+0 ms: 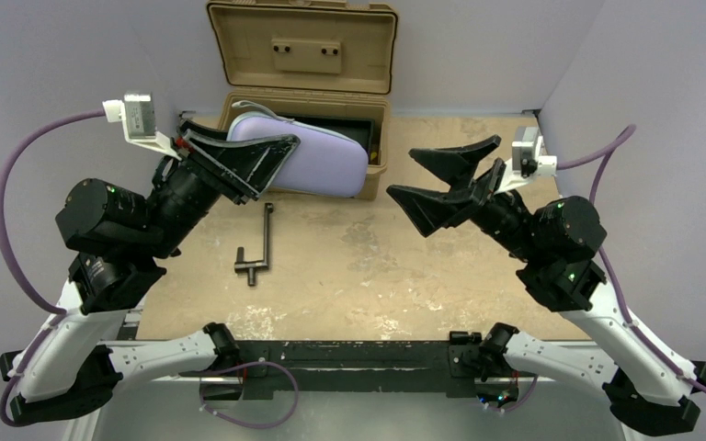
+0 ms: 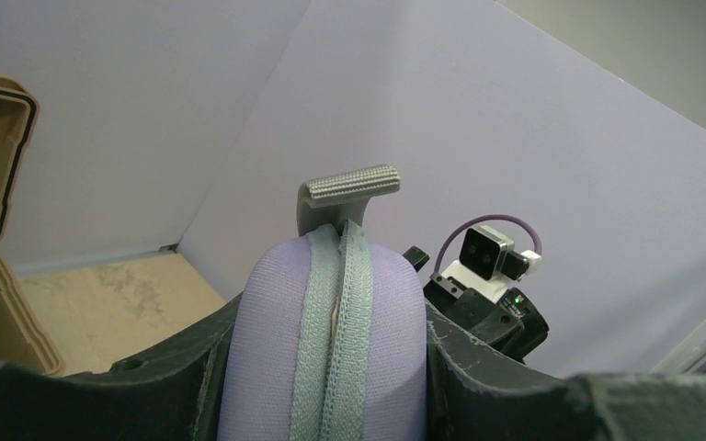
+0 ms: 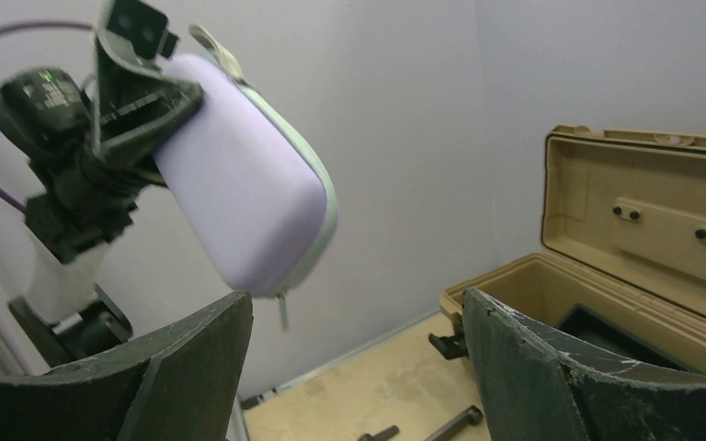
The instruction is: Open the umbrella
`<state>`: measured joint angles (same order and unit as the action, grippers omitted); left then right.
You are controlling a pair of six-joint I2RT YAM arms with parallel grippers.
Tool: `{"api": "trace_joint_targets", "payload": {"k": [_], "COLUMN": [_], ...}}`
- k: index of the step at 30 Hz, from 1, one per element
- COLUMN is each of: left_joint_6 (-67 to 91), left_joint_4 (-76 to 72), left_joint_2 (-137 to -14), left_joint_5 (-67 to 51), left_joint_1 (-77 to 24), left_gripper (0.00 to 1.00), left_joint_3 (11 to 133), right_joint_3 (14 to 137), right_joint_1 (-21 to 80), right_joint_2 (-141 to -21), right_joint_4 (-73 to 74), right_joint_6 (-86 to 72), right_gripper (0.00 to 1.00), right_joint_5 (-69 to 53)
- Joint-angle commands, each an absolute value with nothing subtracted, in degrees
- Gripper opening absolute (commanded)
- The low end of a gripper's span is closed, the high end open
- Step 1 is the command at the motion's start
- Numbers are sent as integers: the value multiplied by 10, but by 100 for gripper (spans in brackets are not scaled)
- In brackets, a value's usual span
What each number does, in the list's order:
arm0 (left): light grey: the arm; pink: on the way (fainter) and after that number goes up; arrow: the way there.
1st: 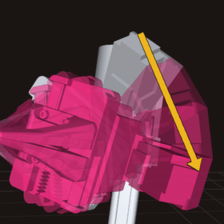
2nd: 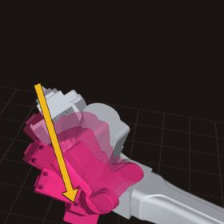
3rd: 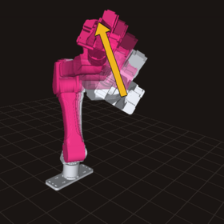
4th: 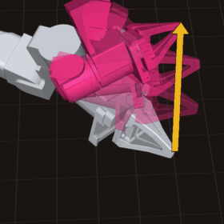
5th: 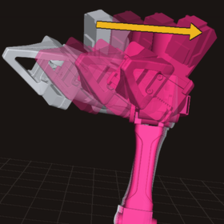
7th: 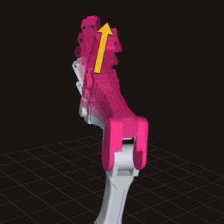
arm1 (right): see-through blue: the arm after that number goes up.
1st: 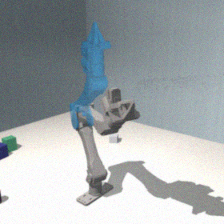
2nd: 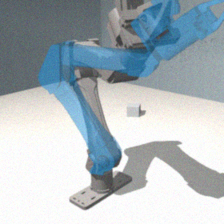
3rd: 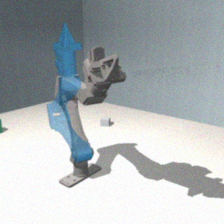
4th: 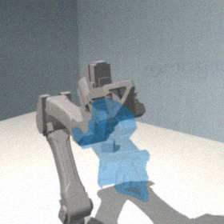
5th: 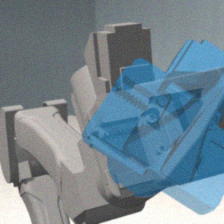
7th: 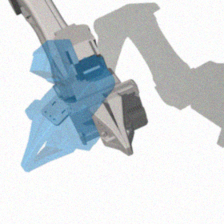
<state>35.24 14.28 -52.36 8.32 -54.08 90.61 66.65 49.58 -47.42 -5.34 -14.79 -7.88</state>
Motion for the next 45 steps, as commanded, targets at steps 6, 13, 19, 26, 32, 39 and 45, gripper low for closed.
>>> {"api": "trace_joint_targets", "payload": {"k": [6,13,19,26,32,39,45], "left_joint_6": [321,316,315,314,311,308,308], "left_joint_4": [135,141,142,140,142,145,175], "left_joint_2": [-535,-536,-540,-543,-546,-548,-546], "left_joint_5": [73,71,68,66,66,66,69], "left_joint_1": [-541,-541,-541,-541,-542,-541,-541], "left_gripper": [0,0,0,0,0,0,0], "left_joint_3": [953,957,959,961,963,967,976], "right_joint_3": [637,653,676,682,691,696,698], "right_joint_1": [615,634,637,641,646,653,658], "right_joint_2": [-486,-514,-544,-557,-560,-563,-561], "right_joint_4": [-81,-115,-116,-122,-116,-111,-112], "right_joint_6": [-8,20,36,34,38,41,41], "right_gripper": [77,74,64,38,25,0,0], "right_joint_5": [50,52,52,48,44,37,59]}}
